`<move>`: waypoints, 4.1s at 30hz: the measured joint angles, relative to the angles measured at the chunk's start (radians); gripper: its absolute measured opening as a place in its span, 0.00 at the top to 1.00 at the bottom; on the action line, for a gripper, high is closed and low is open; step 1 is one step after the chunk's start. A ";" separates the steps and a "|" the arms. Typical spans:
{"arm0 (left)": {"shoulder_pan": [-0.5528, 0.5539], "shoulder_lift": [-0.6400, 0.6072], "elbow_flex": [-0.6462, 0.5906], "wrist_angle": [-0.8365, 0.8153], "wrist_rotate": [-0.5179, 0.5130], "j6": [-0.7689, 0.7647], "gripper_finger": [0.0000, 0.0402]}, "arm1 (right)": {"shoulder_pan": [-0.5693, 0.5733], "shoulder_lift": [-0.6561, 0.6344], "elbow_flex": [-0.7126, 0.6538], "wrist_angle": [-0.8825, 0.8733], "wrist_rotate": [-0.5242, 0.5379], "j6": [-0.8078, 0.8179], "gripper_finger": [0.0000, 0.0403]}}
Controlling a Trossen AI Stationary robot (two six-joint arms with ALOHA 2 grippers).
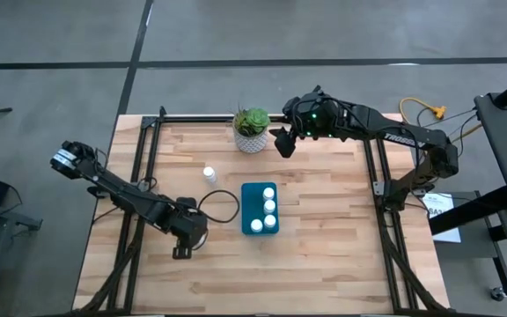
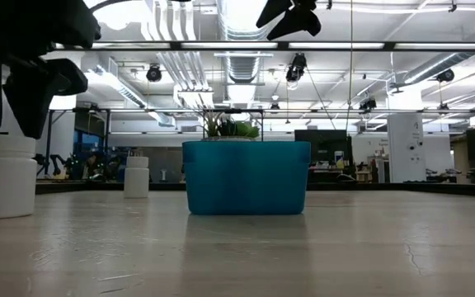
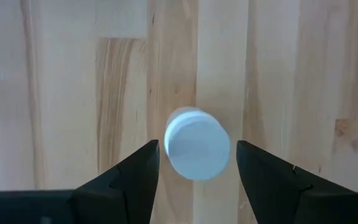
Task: Pick and place pill bottles into a basket
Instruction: Put the white medicine bottle into the blue bin
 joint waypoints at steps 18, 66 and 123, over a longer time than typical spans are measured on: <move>0.000 0.078 -0.026 0.059 0.002 -0.018 0.51 | 0.000 0.000 0.000 -0.003 0.000 0.000 0.46; 0.170 0.105 0.262 -0.178 0.034 0.117 0.64 | -0.025 -0.086 0.000 -0.018 0.039 0.029 0.46; 0.410 0.583 0.900 -0.416 0.032 0.566 0.64 | -0.036 -0.231 0.000 -0.219 0.144 0.048 0.46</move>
